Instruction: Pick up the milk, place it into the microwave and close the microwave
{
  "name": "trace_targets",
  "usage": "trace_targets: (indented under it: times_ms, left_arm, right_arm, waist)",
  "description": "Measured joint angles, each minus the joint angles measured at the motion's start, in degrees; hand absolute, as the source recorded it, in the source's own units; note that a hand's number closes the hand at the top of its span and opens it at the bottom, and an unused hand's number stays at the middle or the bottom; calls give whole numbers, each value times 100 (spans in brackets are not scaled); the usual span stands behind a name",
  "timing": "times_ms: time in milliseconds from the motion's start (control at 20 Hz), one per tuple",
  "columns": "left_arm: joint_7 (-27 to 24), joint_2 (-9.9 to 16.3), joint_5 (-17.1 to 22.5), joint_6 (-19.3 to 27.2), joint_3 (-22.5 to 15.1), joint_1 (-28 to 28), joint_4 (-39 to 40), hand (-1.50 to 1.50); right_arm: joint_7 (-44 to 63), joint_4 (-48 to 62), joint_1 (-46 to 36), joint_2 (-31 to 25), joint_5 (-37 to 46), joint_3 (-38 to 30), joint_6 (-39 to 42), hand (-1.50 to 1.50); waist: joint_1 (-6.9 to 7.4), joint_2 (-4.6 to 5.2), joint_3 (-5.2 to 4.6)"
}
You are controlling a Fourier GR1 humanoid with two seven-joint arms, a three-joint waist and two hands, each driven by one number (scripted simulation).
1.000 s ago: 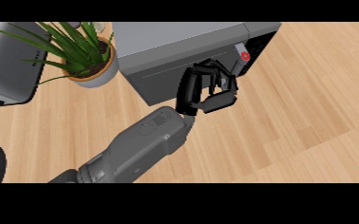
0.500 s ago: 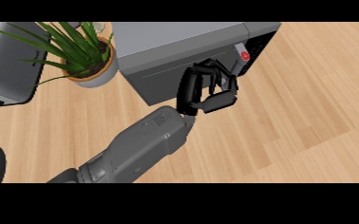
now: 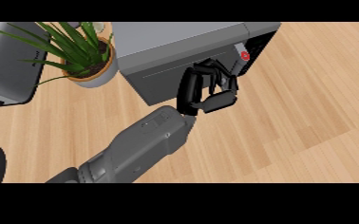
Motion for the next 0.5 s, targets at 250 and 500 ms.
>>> trace_targets:
  times_ms: [250,500]
  left_arm:
    - [-36,15,-6,-22,-129,-68,82,150]
    - [39,-1,-89,99,-318,-189,262,150]
  right_arm:
    - [28,14,-69,-62,-100,0,125,-150]
    - [21,10,-105,-60,-294,20,270,-150]
  waist:
    - [6,1,8]
    - [35,-31,25]
